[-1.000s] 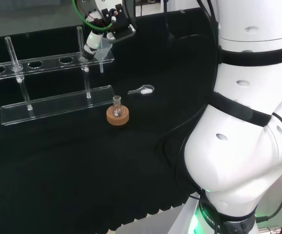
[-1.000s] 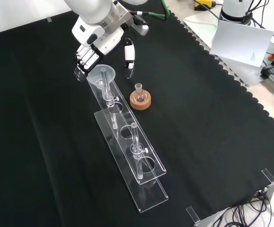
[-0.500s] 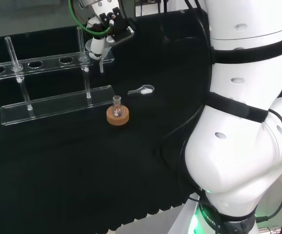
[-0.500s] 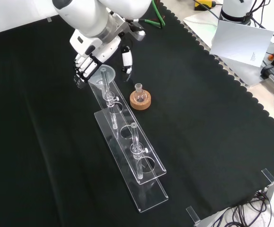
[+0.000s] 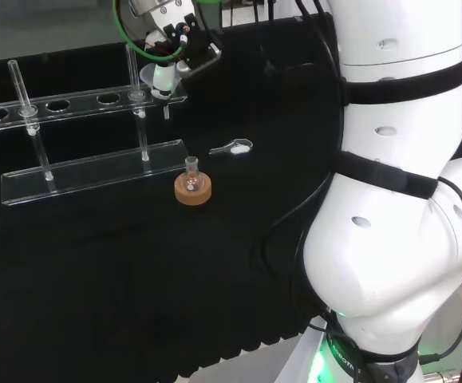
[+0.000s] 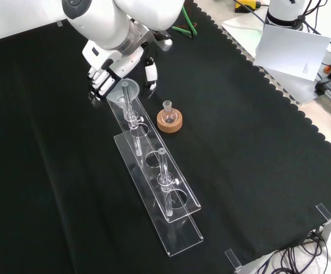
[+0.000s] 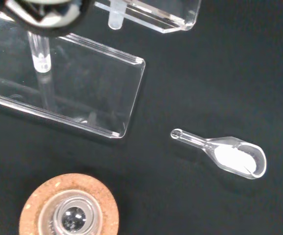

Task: Pick up the funnel from the transparent funnel stand.

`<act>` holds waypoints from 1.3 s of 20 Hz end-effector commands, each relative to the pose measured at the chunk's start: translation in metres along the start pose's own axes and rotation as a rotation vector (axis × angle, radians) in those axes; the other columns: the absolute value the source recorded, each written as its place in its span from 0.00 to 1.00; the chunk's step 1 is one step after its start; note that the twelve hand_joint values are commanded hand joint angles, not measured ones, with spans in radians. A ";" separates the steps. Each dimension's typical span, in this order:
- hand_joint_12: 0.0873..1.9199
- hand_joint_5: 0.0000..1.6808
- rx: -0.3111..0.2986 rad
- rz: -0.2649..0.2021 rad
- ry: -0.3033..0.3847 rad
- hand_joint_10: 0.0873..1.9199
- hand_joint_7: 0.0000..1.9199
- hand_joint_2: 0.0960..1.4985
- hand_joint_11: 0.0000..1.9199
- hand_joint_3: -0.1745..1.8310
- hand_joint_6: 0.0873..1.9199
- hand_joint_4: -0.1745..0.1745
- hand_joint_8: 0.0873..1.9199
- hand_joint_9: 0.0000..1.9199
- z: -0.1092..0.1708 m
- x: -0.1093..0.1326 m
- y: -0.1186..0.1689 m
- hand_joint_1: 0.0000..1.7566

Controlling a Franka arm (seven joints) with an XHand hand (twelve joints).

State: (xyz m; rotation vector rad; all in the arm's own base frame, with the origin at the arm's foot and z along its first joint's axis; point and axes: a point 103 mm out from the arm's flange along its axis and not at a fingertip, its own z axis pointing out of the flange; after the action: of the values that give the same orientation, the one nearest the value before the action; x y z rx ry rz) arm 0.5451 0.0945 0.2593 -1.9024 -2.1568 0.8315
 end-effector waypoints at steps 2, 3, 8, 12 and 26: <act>0.79 0.15 -0.040 0.009 -0.024 0.33 0.05 0.35 0.14 0.42 0.00 0.55 0.31 0.22 0.000 -0.002 0.004 0.48; 0.78 0.18 -0.068 0.016 -0.041 0.32 0.09 0.36 0.15 0.42 0.00 0.54 0.31 0.26 -0.002 -0.002 0.004 0.48; 0.73 0.28 -0.135 0.056 -0.103 0.23 0.21 0.39 0.21 0.42 0.00 0.51 0.30 0.41 -0.011 0.000 0.003 0.50; 0.70 0.35 -0.170 0.078 -0.142 0.21 0.27 0.41 0.26 0.42 0.01 0.54 0.29 0.46 -0.020 0.001 -0.003 0.52; 0.66 0.36 -0.205 0.218 -0.250 0.15 0.33 0.42 0.30 0.43 0.26 0.61 0.26 0.53 -0.069 -0.015 -0.105 0.54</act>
State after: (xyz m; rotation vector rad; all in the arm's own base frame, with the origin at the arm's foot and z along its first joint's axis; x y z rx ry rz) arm 0.5222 0.0977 0.3469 -2.2108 -2.2948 0.8909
